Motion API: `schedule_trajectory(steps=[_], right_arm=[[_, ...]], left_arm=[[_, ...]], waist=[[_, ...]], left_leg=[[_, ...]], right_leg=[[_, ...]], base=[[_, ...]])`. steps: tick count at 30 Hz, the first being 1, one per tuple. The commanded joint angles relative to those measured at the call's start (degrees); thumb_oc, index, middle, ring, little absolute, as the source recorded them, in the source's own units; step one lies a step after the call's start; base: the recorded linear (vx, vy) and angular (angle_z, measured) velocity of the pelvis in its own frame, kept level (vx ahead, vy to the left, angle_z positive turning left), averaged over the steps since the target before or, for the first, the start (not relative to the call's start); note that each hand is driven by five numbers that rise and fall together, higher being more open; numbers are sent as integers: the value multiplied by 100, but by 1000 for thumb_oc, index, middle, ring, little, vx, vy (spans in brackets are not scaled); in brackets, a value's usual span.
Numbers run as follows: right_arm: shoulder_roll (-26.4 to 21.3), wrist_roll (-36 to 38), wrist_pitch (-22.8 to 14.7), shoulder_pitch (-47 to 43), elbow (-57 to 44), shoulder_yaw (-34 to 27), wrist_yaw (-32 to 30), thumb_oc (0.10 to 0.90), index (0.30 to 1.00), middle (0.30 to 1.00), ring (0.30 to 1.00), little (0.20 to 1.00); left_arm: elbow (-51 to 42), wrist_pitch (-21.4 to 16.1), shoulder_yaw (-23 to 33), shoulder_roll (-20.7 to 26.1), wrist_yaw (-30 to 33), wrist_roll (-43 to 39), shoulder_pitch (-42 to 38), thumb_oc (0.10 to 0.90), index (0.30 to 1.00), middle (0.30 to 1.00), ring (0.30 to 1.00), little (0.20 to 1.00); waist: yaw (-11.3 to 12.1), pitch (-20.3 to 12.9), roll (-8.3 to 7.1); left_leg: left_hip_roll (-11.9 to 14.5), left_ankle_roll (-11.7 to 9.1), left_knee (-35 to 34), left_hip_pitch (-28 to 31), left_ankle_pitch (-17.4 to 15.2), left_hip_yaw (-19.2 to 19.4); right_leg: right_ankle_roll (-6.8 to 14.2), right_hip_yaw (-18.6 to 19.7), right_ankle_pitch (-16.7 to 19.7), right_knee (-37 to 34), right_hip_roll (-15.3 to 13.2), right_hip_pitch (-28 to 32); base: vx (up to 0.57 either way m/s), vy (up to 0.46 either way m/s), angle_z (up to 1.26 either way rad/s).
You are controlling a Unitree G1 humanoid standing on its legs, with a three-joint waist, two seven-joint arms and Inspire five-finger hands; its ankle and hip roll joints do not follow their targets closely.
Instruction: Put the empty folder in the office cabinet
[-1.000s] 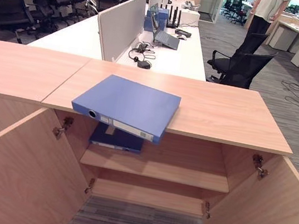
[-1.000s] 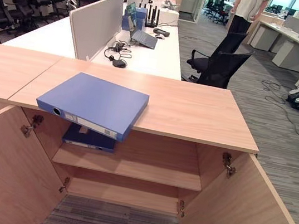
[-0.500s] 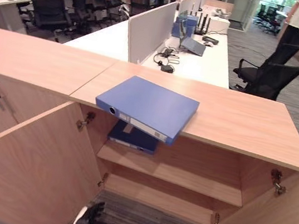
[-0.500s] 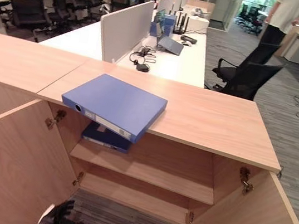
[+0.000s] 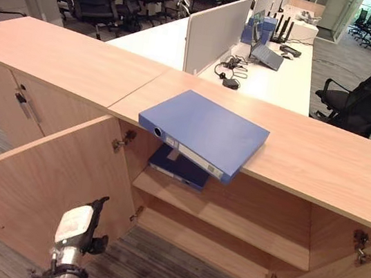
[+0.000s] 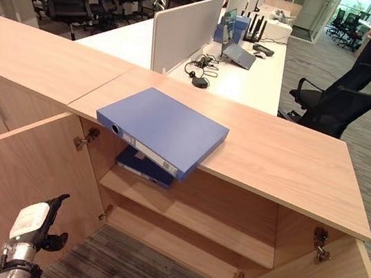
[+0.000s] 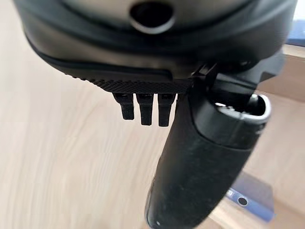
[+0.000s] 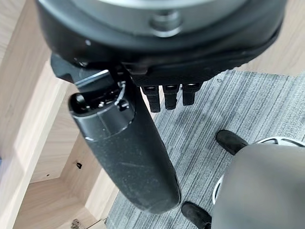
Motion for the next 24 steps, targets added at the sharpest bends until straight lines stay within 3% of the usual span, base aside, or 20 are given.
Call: schedule_trajectory(steps=[1,8,11,16,24], right_arm=[[-141,-100,-259,-415,-191,112,-46,800,900,900,900,900],[-195,-231,-317,-323,-355,272,66,800,900,900,900,900],[-210,-271,-327,-312,-389,318,82,800,900,900,900,900],[-264,-346,-339,-277,-395,401,123,800,900,900,900,900],[-309,-446,-319,-257,-305,439,93,800,900,900,900,900]], left_arm=[[-916,-75,402,587,674,693,-729,800,900,900,900,900],[-1882,-249,577,1276,618,1149,-927,800,900,900,900,900],[-2045,-336,573,1359,620,1054,-1043,800,900,900,900,900],[-2155,-418,338,1688,569,1135,-1458,800,900,900,900,900],[-1913,-376,-252,1792,501,1225,-2172,800,900,900,900,900]], waist=[[32,113,-91],[-92,158,-4],[-163,159,32],[-303,159,103],[-517,112,176]], left_leg=[[-124,-105,-12,290,-625,-6],[-84,-118,-12,363,-661,172],[-74,-125,-12,391,-665,241],[-73,-137,-12,428,-667,334],[-78,-133,-12,463,-677,457]], right_leg=[[322,284,-665,63,-31,282],[339,402,-648,63,1,254],[341,409,-643,63,8,261],[358,412,-632,63,5,276],[380,490,-621,63,-16,265]], base=[[0,0,0],[-23,-8,-12],[-10,-4,-15],[-16,4,-7],[-7,16,-9]])
